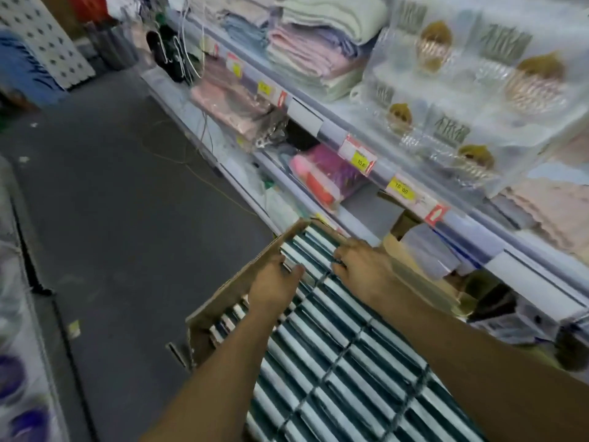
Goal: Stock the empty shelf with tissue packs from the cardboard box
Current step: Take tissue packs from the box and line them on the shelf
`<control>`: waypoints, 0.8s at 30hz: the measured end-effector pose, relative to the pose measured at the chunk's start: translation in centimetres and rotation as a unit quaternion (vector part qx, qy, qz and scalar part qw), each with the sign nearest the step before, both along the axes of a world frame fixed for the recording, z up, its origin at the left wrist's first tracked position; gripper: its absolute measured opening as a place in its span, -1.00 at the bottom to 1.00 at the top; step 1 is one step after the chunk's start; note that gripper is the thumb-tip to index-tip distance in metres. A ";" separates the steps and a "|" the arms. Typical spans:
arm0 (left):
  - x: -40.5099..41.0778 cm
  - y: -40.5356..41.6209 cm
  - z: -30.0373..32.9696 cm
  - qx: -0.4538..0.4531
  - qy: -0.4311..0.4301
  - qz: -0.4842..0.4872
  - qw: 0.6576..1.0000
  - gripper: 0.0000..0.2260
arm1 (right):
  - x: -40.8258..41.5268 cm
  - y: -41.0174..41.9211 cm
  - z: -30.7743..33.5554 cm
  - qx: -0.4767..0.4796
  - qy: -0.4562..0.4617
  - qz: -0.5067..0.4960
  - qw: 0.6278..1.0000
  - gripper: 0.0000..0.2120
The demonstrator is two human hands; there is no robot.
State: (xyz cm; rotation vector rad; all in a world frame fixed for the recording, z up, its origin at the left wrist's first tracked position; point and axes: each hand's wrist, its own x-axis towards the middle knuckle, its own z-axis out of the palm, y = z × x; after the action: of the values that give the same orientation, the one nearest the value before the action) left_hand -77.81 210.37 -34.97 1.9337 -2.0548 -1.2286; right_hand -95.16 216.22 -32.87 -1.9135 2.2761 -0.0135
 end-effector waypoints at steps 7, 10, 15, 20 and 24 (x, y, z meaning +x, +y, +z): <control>-3.4 -3.2 -4.7 0.111 -0.010 0.112 0.987 -0.21 | 0.4 -3.2 -4.7 0.014 -0.004 -0.008 1.000 -0.72; -4.1 -3.7 -5.6 0.131 0.026 0.151 0.979 -0.18 | 0.9 -3.3 -5.4 -0.012 -0.034 -0.040 0.999 -0.80; -3.3 -3.0 -4.2 0.143 0.089 0.220 0.961 -0.48 | 1.6 -3.4 -5.1 -0.046 -0.085 -0.064 0.993 -0.86; -0.9 -1.1 -0.3 0.123 0.208 0.262 0.935 -0.65 | 2.2 -1.2 -2.4 -0.174 -0.181 -0.002 0.968 -0.95; 1.5 2.2 5.5 0.188 0.341 0.231 0.892 -0.66 | 3.5 2.4 1.1 -0.238 -0.277 0.047 0.930 -0.95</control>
State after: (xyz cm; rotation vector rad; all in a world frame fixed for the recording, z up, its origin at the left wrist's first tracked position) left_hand -76.35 212.52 -29.47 1.6063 -1.0009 -1.8914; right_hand -91.68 218.57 -31.73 -1.8847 1.8949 -1.0392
